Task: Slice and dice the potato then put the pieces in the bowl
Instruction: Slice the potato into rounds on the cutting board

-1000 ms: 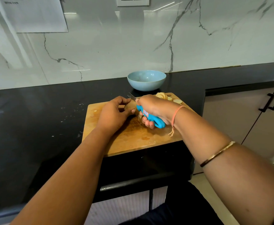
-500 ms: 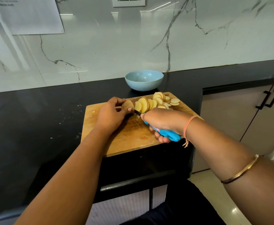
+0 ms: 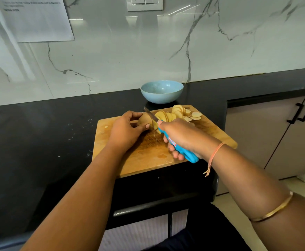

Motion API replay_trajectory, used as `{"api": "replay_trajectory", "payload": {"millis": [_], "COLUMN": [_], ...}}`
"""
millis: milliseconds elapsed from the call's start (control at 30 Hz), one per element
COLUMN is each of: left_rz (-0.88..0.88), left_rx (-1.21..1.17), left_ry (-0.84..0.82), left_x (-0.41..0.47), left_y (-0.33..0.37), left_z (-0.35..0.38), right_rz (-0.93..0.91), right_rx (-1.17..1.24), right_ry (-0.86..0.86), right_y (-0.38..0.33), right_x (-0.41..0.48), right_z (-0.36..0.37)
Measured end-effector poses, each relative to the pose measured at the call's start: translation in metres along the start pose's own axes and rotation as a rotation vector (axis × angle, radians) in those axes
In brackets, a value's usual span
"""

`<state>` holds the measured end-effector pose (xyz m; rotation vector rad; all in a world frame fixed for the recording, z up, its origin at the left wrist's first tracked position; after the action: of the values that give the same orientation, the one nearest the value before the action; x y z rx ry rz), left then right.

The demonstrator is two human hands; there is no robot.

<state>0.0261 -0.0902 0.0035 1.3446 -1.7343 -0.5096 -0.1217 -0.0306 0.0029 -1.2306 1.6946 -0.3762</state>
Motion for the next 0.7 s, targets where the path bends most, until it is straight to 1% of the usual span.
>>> {"api": "replay_trajectory", "payload": {"millis": [233, 500, 633, 700], "left_rz": [0.013, 0.091, 0.074, 0.058], "left_rx": [-0.017, 0.016, 0.022, 0.013], "left_ry": [0.013, 0.014, 0.027, 0.038], "left_x": [0.002, 0.001, 0.002, 0.002], "left_y": [-0.001, 0.005, 0.003, 0.001], "left_z": [-0.001, -0.001, -0.002, -0.003], "right_rz": [0.063, 0.057, 0.078, 0.094], "right_rx": [0.039, 0.220, 0.209, 0.161], "right_ry": [-0.074, -0.191, -0.208, -0.185], "right_y": [0.000, -0.018, -0.014, -0.004], "right_x": [0.005, 0.019, 0.017, 0.014], "right_z": [0.006, 0.013, 0.011, 0.012]}}
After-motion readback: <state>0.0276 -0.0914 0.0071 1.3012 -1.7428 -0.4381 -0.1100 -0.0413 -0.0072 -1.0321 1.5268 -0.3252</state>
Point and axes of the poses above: each hand's wrist, its own x-axis towards the middle knuckle, its own z-axis out of the palm, y = z × x, the point moved 8 cm from there along x, towards the middle knuckle, and after that the axes turned 11 degrees about z, right-handed, at the moved point
